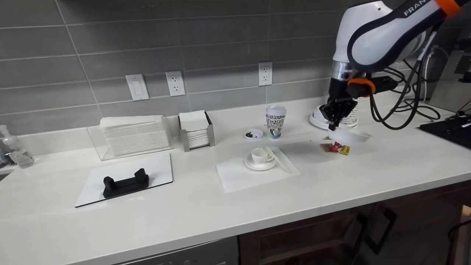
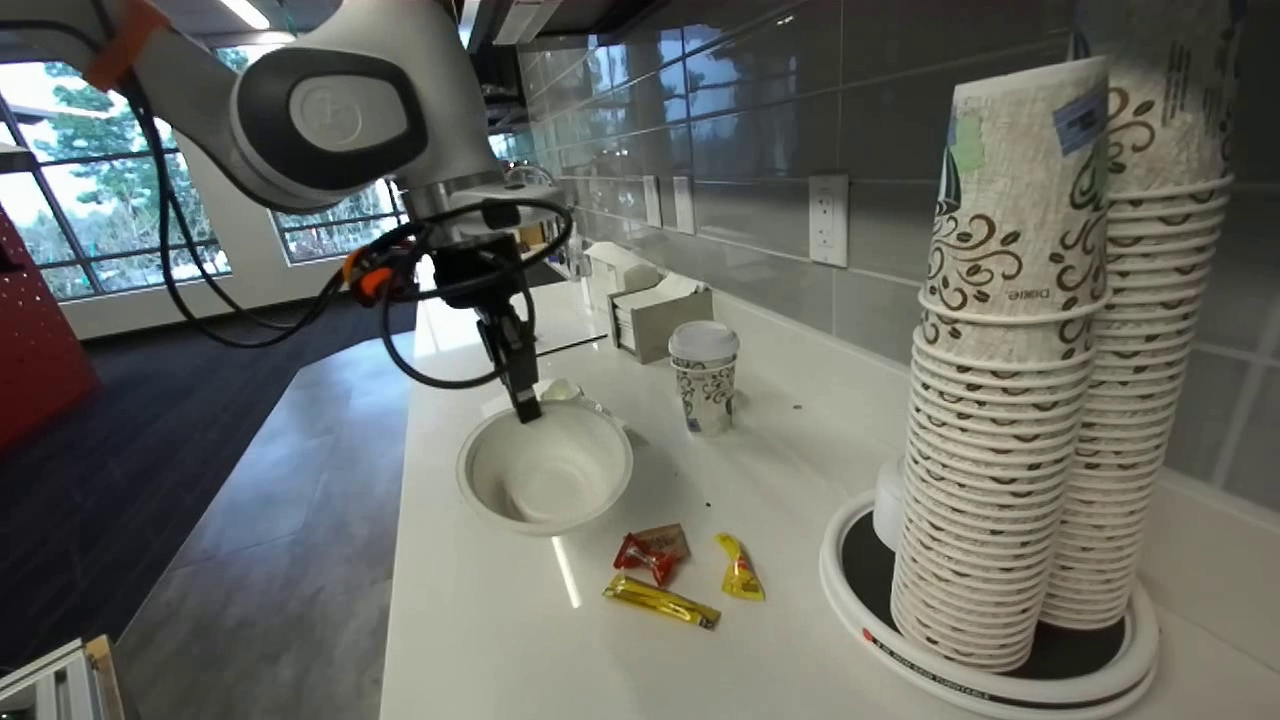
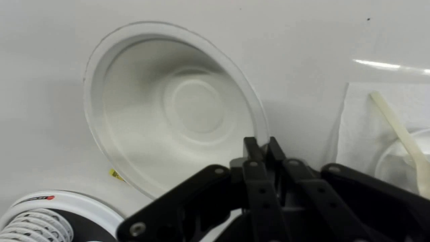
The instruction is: Pour the contents of the white plate onto the counter
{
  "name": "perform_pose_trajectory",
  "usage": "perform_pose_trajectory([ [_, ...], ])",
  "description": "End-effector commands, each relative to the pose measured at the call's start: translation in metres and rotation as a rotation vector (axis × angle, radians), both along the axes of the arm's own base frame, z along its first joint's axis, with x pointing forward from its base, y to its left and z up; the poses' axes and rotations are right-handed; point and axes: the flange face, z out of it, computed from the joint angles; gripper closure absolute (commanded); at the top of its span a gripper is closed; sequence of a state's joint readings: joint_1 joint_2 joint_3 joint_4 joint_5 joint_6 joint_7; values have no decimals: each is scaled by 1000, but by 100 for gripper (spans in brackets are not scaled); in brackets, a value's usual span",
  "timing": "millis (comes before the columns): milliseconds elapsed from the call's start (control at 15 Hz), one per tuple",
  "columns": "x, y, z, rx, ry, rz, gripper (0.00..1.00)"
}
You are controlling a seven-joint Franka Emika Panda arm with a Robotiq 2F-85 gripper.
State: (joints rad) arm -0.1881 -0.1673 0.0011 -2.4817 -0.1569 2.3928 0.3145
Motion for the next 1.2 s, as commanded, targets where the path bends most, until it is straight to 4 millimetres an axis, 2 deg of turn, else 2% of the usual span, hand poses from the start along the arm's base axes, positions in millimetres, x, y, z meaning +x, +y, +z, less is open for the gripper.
perform_pose_trajectory([
  [0,-2,6,0,-27,16,7,91],
  [133,-4,14,3,-46,31,19,91],
  [733,-4,15,5,-50,32,22,91],
  [800,-3,19,4,-55,41,17,98],
  [1133,1,45,-6,-82,63,-61,98],
])
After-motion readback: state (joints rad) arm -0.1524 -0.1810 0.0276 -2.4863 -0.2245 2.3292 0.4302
